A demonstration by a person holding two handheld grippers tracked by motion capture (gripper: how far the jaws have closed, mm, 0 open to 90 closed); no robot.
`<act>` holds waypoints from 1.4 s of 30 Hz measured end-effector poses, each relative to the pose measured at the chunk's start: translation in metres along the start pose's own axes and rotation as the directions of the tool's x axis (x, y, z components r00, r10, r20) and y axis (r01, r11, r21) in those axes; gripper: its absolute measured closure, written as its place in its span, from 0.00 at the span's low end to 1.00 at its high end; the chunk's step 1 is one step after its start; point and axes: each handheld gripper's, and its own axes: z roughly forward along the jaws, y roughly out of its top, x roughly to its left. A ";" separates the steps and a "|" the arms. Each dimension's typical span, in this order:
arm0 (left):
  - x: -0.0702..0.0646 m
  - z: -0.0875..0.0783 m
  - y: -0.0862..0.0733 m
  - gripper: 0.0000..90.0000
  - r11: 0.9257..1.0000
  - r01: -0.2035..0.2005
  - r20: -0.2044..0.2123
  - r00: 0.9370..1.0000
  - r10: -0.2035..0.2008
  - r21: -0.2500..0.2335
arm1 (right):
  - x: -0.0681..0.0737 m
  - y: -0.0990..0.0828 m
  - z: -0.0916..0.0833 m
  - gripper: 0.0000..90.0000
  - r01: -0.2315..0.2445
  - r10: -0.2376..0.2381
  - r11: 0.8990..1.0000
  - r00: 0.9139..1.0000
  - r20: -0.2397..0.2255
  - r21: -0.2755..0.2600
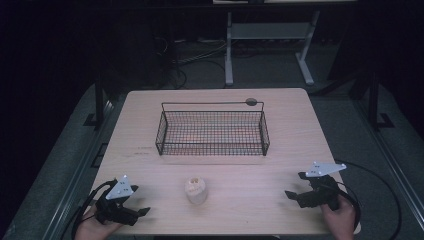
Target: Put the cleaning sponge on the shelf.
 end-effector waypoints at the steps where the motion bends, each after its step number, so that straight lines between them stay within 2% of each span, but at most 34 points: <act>1: 0.000 0.000 0.001 0.18 1.000 -0.002 -0.001 1.000 0.002 0.002 | 0.000 0.000 0.000 0.16 -0.001 0.001 1.000 1.000 0.000 0.001; 12: -0.005 0.006 0.008 0.21 0.999 -0.031 0.030 0.999 0.031 0.013 | 0.002 0.000 0.000 0.16 0.008 -0.008 1.000 1.000 -0.001 0.006; 18: -0.008 0.007 0.011 0.20 0.999 -0.040 0.033 0.999 0.040 0.014 | 0.002 0.000 0.000 0.16 0.010 -0.010 1.000 1.000 -0.001 0.002; 35: -0.011 0.010 0.015 0.19 0.999 -0.041 0.042 0.998 0.040 0.020 | 0.004 0.002 0.002 0.16 0.018 -0.018 1.000 1.000 -0.003 0.012; 42: -0.017 0.014 0.024 0.19 0.997 -0.068 0.052 0.996 0.067 0.032 | 0.004 0.001 0.002 0.16 0.014 -0.014 1.000 1.000 -0.004 0.010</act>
